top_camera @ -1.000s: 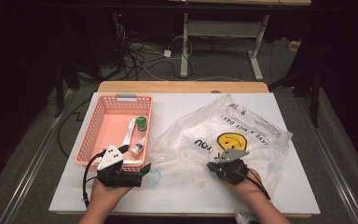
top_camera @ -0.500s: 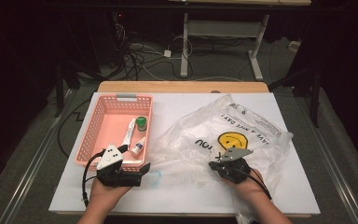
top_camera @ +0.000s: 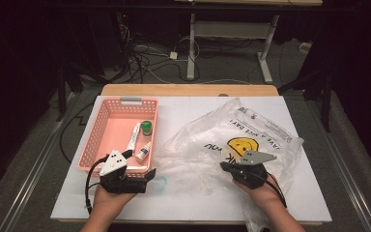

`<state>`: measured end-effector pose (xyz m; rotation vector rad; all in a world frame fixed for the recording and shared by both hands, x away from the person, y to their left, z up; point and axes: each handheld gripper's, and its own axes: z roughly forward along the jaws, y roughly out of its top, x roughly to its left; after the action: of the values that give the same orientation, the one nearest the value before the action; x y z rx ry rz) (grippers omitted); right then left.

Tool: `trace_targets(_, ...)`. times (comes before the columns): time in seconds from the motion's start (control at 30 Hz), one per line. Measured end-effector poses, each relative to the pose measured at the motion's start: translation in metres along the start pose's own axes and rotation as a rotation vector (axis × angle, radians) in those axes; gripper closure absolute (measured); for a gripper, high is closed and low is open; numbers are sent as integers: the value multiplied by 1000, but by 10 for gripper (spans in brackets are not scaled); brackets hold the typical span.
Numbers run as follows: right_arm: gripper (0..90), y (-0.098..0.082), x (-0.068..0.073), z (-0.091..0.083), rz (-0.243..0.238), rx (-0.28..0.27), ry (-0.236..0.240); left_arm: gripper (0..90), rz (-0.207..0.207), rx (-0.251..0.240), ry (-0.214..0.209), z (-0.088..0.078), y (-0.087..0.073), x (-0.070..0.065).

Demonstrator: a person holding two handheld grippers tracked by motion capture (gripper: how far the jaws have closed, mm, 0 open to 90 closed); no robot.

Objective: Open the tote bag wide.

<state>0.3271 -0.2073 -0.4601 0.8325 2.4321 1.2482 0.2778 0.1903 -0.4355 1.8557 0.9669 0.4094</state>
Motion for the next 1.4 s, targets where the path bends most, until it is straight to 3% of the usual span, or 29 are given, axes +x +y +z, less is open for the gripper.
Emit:
trace_targets(0.53, 900, 18, -12, -35, 22, -150, -38, 0, -20, -7, -9, 0, 0, 4)
trace_targets(0.83, 900, 33, -17, -41, 14, -170, -59, 0, -18, -31, -13, -4, 5, 0)
trace_targets(0.93, 900, 43, -21, -38, 18, -187, -56, 0, -36, -42, -22, -6, 6, 2)
trace_targets(1.1, 900, 42, -21, -35, 32, -233, -52, 0, -54, -66, -6, -10, 8, 6)
trace_targets(1.17, 900, 40, -17, -35, 9, -208, -56, 0, -47, -66, 11, -11, 12, 10)
trace_targets(1.4, 900, 37, -18, -40, 7, -224, -47, 0, -67, -50, 66, -11, 35, 27)
